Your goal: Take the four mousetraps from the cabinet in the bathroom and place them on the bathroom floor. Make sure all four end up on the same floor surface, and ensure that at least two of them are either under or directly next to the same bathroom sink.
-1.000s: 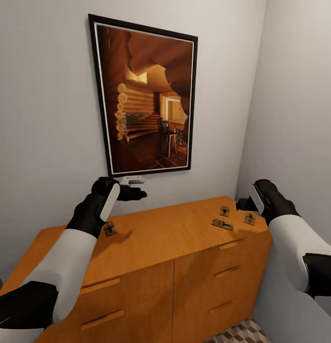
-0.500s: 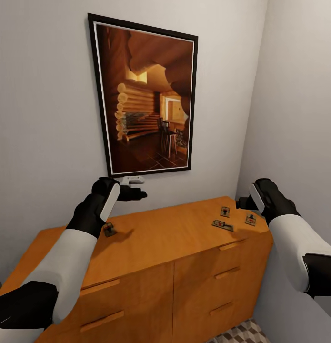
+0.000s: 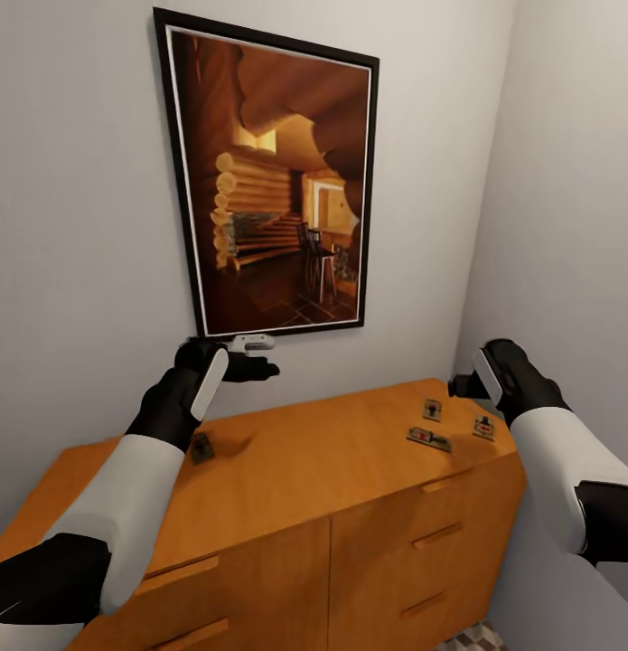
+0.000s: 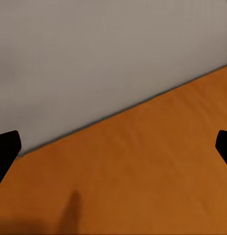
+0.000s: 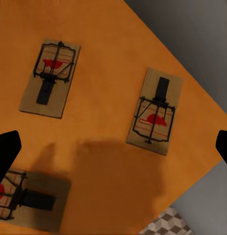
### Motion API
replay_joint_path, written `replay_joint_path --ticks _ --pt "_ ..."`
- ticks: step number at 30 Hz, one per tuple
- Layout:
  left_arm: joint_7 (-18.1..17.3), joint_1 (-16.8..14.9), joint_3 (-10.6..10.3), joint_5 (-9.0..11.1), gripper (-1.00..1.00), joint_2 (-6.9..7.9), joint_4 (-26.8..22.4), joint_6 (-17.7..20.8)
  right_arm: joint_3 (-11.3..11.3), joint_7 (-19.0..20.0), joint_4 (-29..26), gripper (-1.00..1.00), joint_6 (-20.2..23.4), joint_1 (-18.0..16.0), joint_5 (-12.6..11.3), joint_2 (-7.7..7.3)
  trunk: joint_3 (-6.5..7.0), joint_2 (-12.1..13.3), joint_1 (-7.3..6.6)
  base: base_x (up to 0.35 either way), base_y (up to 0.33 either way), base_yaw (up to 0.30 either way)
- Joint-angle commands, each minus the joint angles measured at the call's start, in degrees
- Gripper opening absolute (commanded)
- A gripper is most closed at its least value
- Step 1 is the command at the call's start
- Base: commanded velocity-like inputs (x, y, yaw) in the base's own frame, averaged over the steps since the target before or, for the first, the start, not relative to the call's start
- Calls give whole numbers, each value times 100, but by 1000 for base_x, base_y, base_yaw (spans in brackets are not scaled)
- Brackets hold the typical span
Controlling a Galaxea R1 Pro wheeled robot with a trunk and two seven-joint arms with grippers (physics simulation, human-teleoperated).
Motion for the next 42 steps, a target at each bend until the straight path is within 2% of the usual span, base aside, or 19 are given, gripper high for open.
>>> replay_joint_path --ticks 1,17,30,37,42 --pt "11 -5 -2 18 100 0 -3 21 -8 -36 3 100 18 -4 -33 0 -7 -4 3 211 -17 0" --pt "12 -5 -2 18 100 -1 0 21 -13 -49 42 100 18 -4 -33 -23 -7 -4 3 54 -4 0" --pt "12 -5 -2 18 100 -3 0 21 -22 -50 52 100 18 -4 -38 -229 -7 -4 3 3 0 0" --pt "12 -5 -4 18 100 -8 0 21 -194 -50 64 100 18 -4 -40 -351 -7 -4 3 0 0 0" --pt "12 -5 -3 18 100 -9 0 21 -396 -50 69 100 18 -4 -44 -463 -7 -4 3 0 0 0"
